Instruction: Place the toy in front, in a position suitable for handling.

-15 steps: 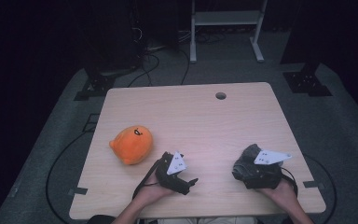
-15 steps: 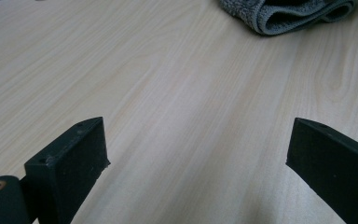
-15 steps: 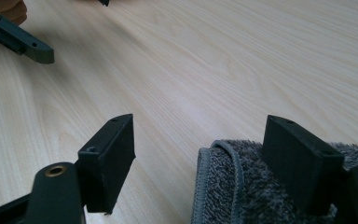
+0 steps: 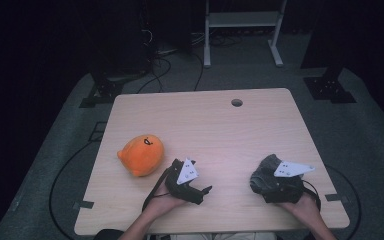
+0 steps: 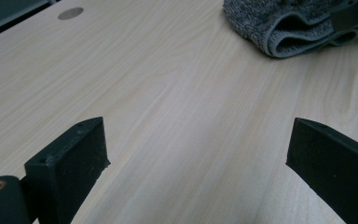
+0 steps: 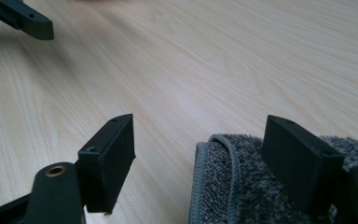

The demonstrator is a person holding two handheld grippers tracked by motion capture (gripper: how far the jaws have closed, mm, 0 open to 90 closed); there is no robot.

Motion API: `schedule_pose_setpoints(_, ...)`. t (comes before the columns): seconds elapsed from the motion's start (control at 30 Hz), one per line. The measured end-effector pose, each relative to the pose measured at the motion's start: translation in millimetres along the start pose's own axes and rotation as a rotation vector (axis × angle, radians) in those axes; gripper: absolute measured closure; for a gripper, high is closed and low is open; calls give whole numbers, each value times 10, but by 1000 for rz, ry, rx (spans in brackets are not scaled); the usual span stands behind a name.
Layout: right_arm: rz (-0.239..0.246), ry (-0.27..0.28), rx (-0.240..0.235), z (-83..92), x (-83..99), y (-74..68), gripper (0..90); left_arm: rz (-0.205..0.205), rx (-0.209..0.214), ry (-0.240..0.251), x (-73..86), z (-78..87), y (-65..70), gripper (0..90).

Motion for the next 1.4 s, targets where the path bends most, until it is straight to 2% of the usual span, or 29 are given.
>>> schedule_pose_setpoints(0.1,2,-8,1,-1,7,-6,245,14,-2,30,-35,39,-20,50)
schedule_pose_setpoints(0.27,7,-7,0,-8,-7,-23,244,7,-10,61,-94,117,-45,50)
schedule_pose_setpoints(0.4,-1,1,-6,-7,-18,-33,244,14,-23,94,-191,216,-123,50)
schedule_pose_setpoints(0.57,-11,31,-21,14,-52,-49,244,6,-72,131,-302,380,-252,50)
schedule_pose_setpoints(0.7,-19,46,-24,29,-55,-41,244,8,-126,157,-388,549,-426,50)
schedule_pose_setpoints(0.73,-19,46,-24,29,-55,-41,244,8,-126,157,-388,549,-426,50)
schedule_pose_setpoints(0.77,-26,52,-27,37,-59,-40,244,8,-171,175,-422,635,-539,49)
schedule_pose_setpoints(0.8,-26,52,-27,37,-59,-40,244,8,-171,175,-422,635,-539,47)
schedule_pose_setpoints(0.83,-27,54,-27,32,-62,-39,244,39,-195,179,-441,694,-677,32)
schedule_pose_setpoints(0.9,-27,51,-30,18,-66,-35,244,77,-218,194,-442,743,-824,30)
schedule_pose_setpoints(0.93,-27,51,-30,18,-66,-35,244,77,-218,194,-442,743,-824,30)
schedule_pose_setpoints(0.97,-26,47,-33,3,-71,-33,244,113,-253,194,-428,782,-979,30)
schedule_pose_setpoints(1.07,-18,49,-33,-13,-82,-29,244,175,-298,184,-378,835,-1160,29)
schedule_pose_setpoints(1.1,-20,49,-34,-15,-87,-28,244,196,-313,188,-355,857,-1191,30)
schedule_pose_setpoints(1.2,-17,50,-37,-23,-92,-19,244,224,-337,192,-261,911,-1245,35)
schedule_pose_setpoints(1.3,-15,49,-45,-31,-90,-16,244,228,-365,174,-164,933,-1281,36)
schedule_pose_setpoints(1.4,-11,52,-48,-36,-103,-12,244,236,-376,176,-116,964,-1305,36)
Point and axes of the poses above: each handheld gripper's, and its own axes: z roughly backward along the jaws, x roughly out of its underside, y roughly to its right, the point moved 2 cm from there along -z, roughly forward along the jaws, and after that the axes turned 14 degrees about z, right-handed, at the moved point
